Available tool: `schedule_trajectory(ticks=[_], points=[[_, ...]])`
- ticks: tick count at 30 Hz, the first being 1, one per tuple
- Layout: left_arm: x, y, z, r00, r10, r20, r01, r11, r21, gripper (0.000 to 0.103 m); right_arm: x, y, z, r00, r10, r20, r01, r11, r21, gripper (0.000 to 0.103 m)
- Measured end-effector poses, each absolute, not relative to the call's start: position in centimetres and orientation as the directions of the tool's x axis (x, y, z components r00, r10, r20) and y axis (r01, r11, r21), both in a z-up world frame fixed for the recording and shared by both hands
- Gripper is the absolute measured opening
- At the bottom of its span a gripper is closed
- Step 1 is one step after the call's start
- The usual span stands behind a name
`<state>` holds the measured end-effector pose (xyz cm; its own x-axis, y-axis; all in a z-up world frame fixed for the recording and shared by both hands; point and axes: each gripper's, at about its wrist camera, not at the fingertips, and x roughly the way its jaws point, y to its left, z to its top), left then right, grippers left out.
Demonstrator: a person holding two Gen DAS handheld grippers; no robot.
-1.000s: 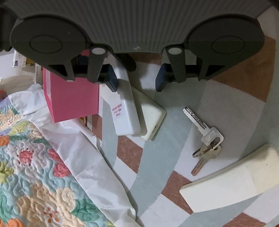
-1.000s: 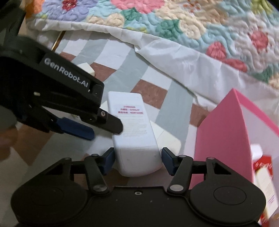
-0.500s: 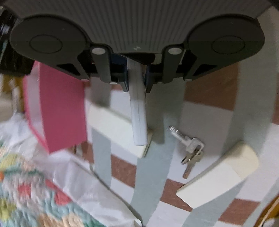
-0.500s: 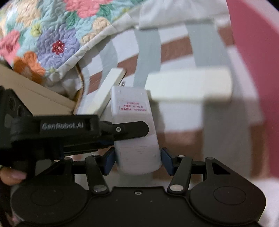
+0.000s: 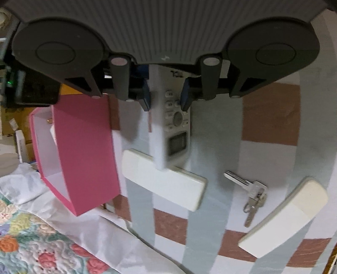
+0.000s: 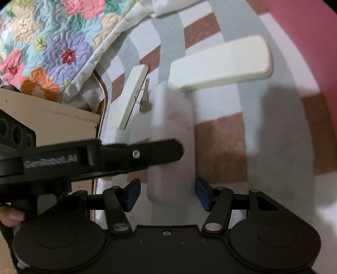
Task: Organize rigid objects
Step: 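Lower the left tool and grasp the white TCL remote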
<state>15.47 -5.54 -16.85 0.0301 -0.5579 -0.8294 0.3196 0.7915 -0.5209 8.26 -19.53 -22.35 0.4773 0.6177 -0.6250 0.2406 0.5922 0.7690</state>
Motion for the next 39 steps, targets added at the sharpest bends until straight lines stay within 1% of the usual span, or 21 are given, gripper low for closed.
schedule_trajectory(ticks=[1,3,6,9,10,12,13,14,16,20,22,23,25,26,30,32,34,36,37,39], points=[[15.4,-5.6,-16.9,0.025,-0.564,-0.825,0.319,0.787,-0.529,0.03,8.2,-19.7,-22.5,0.476,0.624,-0.62,0.25,0.58,0.775,0.062],[15.3,-5.8,-16.9,0.025,-0.573,-0.819,0.323,0.78,-0.536,0.03,7.9,-19.9,-22.1,0.468,0.603,-0.646,0.236,0.619,0.749,0.06],[15.3,-6.1,-17.3,0.035,-0.582,-0.813,0.33,0.774,-0.54,0.03,7.3,-19.4,-20.9,0.462,0.54,-0.703,0.197,0.711,0.675,0.068],[15.3,-6.2,-17.4,0.049,-0.611,-0.79,0.345,0.753,-0.561,0.031,6.4,-18.6,-19.6,0.446,0.427,-0.787,0.147,0.832,0.535,0.076],[15.3,-6.3,-17.3,0.056,-0.618,-0.784,0.351,0.747,-0.564,0.033,6.1,-18.3,-19.2,0.446,0.381,-0.81,0.126,0.869,0.478,0.077],[15.4,-6.5,-17.1,0.07,-0.625,-0.778,0.358,0.743,-0.565,0.033,5.5,-17.9,-18.6,0.445,0.305,-0.842,0.09,0.92,0.381,0.078],[15.4,-6.5,-17.0,0.074,-0.631,-0.772,0.361,0.738,-0.569,0.035,5.3,-17.9,-18.4,0.448,0.283,-0.848,0.071,0.934,0.35,0.078],[15.4,-6.4,-16.9,0.078,-0.635,-0.769,0.361,0.737,-0.571,0.042,5.0,-18.1,-18.4,0.452,0.271,-0.85,0.059,0.942,0.332,0.078],[15.5,-6.3,-16.9,0.096,-0.625,-0.775,0.354,0.749,-0.56,0.046,4.9,-18.2,-18.3,0.464,0.234,-0.854,0.055,0.955,0.291,0.078],[15.6,-6.7,-18.2,0.086,-0.574,-0.814,0.339,0.785,-0.518,0.046,5.7,-17.7,-18.8,0.468,0.195,-0.862,0.052,0.967,0.248,0.078],[15.4,-6.8,-19.0,0.049,-0.572,-0.819,0.327,0.784,-0.528,0.046,6.1,-16.8,-19.2,0.479,0.179,-0.86,0.052,0.971,0.232,0.08],[15.3,-6.9,-19.3,0.029,-0.577,-0.816,0.322,0.778,-0.539,0.045,6.1,-16.2,-19.2,0.489,0.148,-0.86,0.048,0.98,0.196,0.079],[14.8,-7.0,-20.0,-0.013,-0.584,-0.811,0.305,0.77,-0.56,0.044,6.1,-14.8,-19.1,0.492,0.094,-0.865,0.018,0.993,0.118,0.07],[14.6,-7.0,-20.1,-0.008,-0.58,-0.814,0.311,0.773,-0.554,0.044,6.0,-14.6,-19.1,0.493,0.079,-0.866,0.012,0.995,0.097,0.07],[13.8,-7.4,-19.9,0.015,-0.572,-0.82,0.34,0.774,-0.534,0.045,5.8,-15.5,-19.1,0.497,0.104,-0.862,0.025,0.991,0.134,0.07],[13.5,-7.5,-19.9,0.03,-0.572,-0.82,0.339,0.777,-0.53,0.049,5.7,-15.8,-19.2,0.506,0.119,-0.855,0.017,0.989,0.147,0.071],[13.4,-7.8,-19.8,0.036,-0.565,-0.824,0.353,0.779,-0.519,0.05,5.6,-16.0,-19.2,0.516,0.124,-0.848,0.01,0.989,0.151,0.071],[13.2,-8.0,-19.7,0.042,-0.56,-0.828,0.366,0.779,-0.509,0.049,5.5,-16.1,-19.2,0.522,0.121,-0.844,0.012,0.989,0.149,0.07],[12.9,-8.2,-19.6,0.047,-0.549,-0.835,0.389,0.78,-0.491,0.045,5.4,-16.1,-19.1,0.525,0.118,-0.843,0.014,0.989,0.147,0.07],[12.5,-8.4,-19.2,0.061,-0.53,-0.846,0.421,0.782,-0.459,0.043,5.3,-16.2,-18.9,0.525,0.126,-0.842,0.006,0.988,0.151,0.07]])
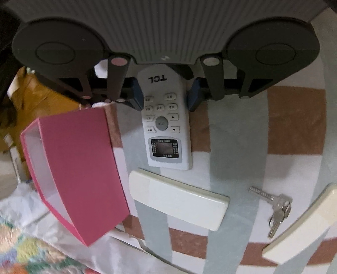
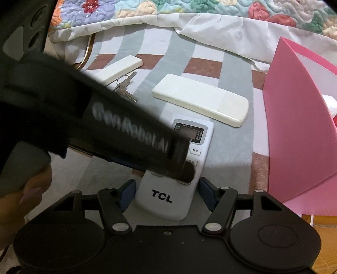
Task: Organize rigid objects
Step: 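Lower the left tool and grasp the white TCL remote, then carry the TCL remote into the pink box and open the left tool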
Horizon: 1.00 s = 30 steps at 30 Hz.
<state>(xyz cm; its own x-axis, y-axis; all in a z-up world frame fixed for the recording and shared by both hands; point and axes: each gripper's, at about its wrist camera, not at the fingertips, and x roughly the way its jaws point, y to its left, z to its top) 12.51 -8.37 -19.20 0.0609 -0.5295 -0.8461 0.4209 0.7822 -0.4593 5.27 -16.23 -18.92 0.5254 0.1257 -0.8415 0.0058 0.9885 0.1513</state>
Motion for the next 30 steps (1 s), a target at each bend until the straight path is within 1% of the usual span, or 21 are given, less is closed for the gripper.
schedule_trajectory(ticks=[3,5,8,11,18,22,25,27,30], points=[[12.0,-8.2,-18.2,0.072,-0.528,-0.846,0.439,0.779,-0.448,0.043,4.3,-16.2,-18.0,0.561,0.152,-0.814,-0.017,0.985,0.172,0.07],[11.9,-7.9,-17.3,0.077,-0.554,-0.829,0.439,0.766,-0.471,0.043,3.8,-16.6,-16.9,0.586,0.16,-0.794,-0.033,0.984,0.174,0.07],[11.7,-7.3,-15.8,0.081,-0.605,-0.792,0.432,0.738,-0.519,0.043,3.0,-17.1,-15.7,0.607,0.148,-0.781,-0.047,0.987,0.151,0.07],[11.1,-7.3,-13.8,0.107,-0.629,-0.77,0.453,0.72,-0.525,0.043,1.8,-17.0,-13.9,0.648,0.13,-0.751,-0.055,0.991,0.124,0.07],[8.9,-8.8,-7.1,0.177,-0.677,-0.714,0.563,0.665,-0.491,0.043,-0.8,-18.0,-8.3,0.727,0.058,-0.684,-0.05,0.998,0.032,0.07],[8.6,-10.9,-3.6,0.171,-0.708,-0.685,0.576,0.636,-0.514,0.043,-1.9,-21.0,-5.0,0.753,0.061,-0.655,-0.021,0.997,0.069,0.07],[8.9,-13.1,-2.2,0.139,-0.714,-0.687,0.578,0.621,-0.529,0.043,-2.0,-23.1,-3.7,0.758,0.058,-0.65,-0.008,0.997,0.079,0.069],[9.3,-14.7,-2.0,0.101,-0.7,-0.707,0.566,0.625,-0.538,0.042,-2.1,-24.1,-3.2,0.754,0.063,-0.654,-0.015,0.997,0.078,0.069],[9.8,-17.2,-2.3,0.033,-0.68,-0.733,0.543,0.627,-0.558,0.04,-1.4,-26.2,-3.1,0.73,0.045,-0.682,-0.015,0.999,0.05,0.065]])
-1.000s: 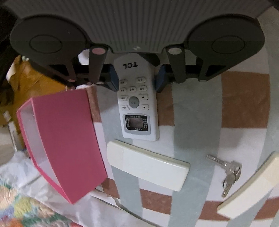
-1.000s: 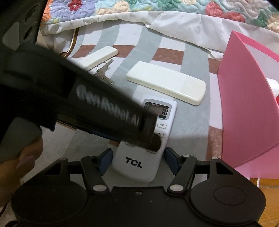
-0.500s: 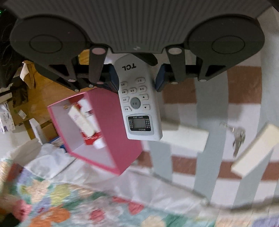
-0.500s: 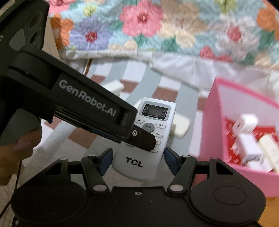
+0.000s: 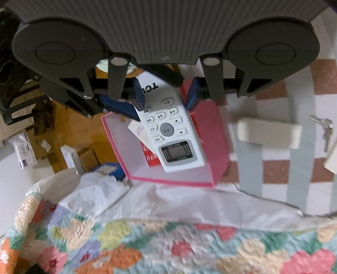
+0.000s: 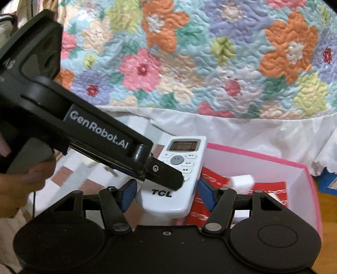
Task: Organize rigid objects
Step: 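Carry the TCL remote into the pink box and open the left tool, then move the left tool back over a white rectangular bar on the cloth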
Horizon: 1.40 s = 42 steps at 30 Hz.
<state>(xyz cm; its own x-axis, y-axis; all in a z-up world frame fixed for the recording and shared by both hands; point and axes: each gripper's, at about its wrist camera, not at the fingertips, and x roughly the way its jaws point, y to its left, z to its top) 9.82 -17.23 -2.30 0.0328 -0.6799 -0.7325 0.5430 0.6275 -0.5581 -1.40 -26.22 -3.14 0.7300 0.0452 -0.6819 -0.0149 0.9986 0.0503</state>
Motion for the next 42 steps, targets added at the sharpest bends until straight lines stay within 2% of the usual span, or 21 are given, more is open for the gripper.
schedule_trajectory(ticks=[7,15,22,23,27,32,36,42], points=[[10.6,-23.4,-4.6,-0.014,-0.605,-0.796,0.565,0.653,-0.505,0.04,0.3,-32.1,-5.7,0.686,0.07,-0.724,0.053,0.988,0.146,0.062],[11.0,-28.8,-6.8,-0.024,-0.402,-0.915,0.653,0.687,-0.319,0.04,1.5,-34.9,-9.9,0.627,0.17,-0.76,0.136,0.937,0.321,0.061],[12.1,-30.5,-9.0,-0.02,-0.323,-0.946,0.673,0.695,-0.252,0.041,2.6,-35.8,-13.2,0.62,0.208,-0.757,0.219,0.88,0.421,0.062],[12.1,-30.6,-9.2,-0.018,-0.317,-0.948,0.672,0.699,-0.246,0.044,2.9,-35.7,-13.5,0.606,0.212,-0.767,0.219,0.882,0.417,0.062],[12.1,-29.9,-8.6,0.028,-0.333,-0.943,0.682,0.696,-0.226,0.047,3.3,-35.3,-14.0,0.58,0.173,-0.796,0.246,0.894,0.374,0.062],[12.5,-27.3,-4.9,0.056,-0.426,-0.903,0.71,0.653,-0.264,0.052,1.8,-34.6,-11.5,0.603,0.131,-0.787,0.212,0.924,0.317,0.063],[12.7,-24.4,-1.5,0.128,-0.464,-0.877,0.755,0.619,-0.218,0.053,-0.2,-33.1,-8.6,0.651,0.137,-0.746,0.129,0.949,0.288,0.063],[14.0,-20.3,1.1,0.139,-0.476,-0.869,0.786,0.587,-0.196,0.054,-1.7,-29.5,-4.3,0.71,0.187,-0.679,-0.009,0.966,0.257,0.063]])
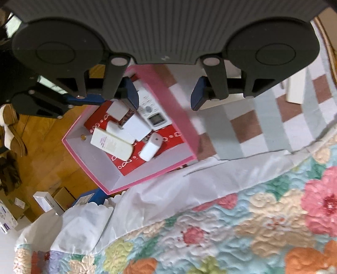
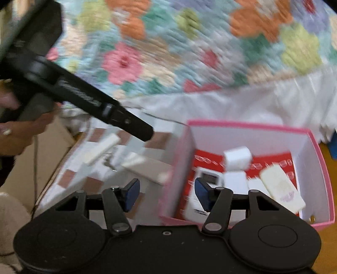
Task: Organize rigid objects
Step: 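Move the left tool back over a white rectangular bar on the cloth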
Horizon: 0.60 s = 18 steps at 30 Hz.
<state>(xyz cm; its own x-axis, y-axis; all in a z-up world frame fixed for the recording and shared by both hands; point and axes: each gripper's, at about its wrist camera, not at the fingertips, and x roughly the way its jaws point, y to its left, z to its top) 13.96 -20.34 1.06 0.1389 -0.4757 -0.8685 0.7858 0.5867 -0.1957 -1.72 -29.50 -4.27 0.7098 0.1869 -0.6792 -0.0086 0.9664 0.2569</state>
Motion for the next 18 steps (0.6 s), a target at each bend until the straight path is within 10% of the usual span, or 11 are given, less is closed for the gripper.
schedule_trajectory(ticks=[18], points=[[20.7,-10.0,-8.2,0.2,-0.461,-0.865,0.667,0.71,-0.224,0.058,5.4,-18.1,-10.6,0.637,0.227,-0.737,-0.089,0.971,0.222,0.067]])
